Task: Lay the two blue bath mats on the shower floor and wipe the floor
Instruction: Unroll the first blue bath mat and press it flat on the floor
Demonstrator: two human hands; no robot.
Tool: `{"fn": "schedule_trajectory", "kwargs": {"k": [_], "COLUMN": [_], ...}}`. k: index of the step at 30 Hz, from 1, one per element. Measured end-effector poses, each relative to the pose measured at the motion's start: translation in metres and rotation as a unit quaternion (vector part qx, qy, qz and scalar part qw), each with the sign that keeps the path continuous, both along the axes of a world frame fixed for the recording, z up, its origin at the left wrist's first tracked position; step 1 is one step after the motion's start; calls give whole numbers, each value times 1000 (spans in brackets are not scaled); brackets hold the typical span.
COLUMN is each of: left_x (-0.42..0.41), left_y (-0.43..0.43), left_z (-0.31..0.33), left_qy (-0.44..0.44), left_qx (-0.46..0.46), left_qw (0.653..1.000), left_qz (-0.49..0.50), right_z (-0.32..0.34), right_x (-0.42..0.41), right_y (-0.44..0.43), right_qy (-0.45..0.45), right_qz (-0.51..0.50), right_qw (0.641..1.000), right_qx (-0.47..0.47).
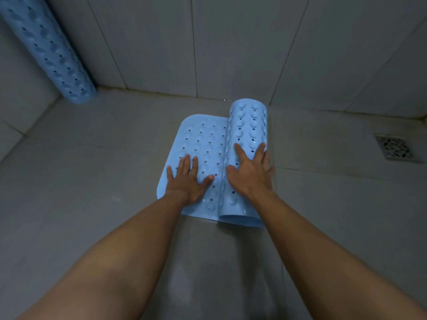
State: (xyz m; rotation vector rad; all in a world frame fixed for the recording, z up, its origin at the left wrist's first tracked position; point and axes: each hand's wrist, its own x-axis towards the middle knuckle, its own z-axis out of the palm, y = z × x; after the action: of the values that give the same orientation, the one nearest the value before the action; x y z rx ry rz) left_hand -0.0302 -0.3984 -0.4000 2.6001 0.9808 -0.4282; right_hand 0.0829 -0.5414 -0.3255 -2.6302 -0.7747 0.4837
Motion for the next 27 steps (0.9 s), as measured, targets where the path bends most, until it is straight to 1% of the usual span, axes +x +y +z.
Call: {"fn": "schedule_trajectory", "kwargs": {"k": [4,9,11,15,17,19,21,27], "left_x": [0,-7,-11,-7,5,11,10,-6], "left_y": [-3,-1,0,-4,-11,-19,-19,-6], "left_z": [-1,-4,-4,0,3,2,0,-2], "left_qy": [-1,-12,-11,17,12,-14,-8,19], "left_qx": [18,19,20,34,41,9,-11,16], "left_qw": [1000,1000,1000,998,998,1000,1000,1000], "left_qz": [8,9,15,48,37,12,6,5], "right_z": [1,3,1,-6,-9,-12,-12,1], "right_x": [5,18,20,15,9,6,7,16], "right_y": [-13,-22,-26,-26,-21,-16,-15,-34], "right_qy": [-76,-39,-39,-22,-13,-8,-12,-35], "right_qz": [-2,-51,-45,-29,-17,0,4,-10], "right_qw": [997,997,997,999,1000,1000,1000,998], "right_qx": [7,-31,-47,-15,-8,-11,-20,-53]}}
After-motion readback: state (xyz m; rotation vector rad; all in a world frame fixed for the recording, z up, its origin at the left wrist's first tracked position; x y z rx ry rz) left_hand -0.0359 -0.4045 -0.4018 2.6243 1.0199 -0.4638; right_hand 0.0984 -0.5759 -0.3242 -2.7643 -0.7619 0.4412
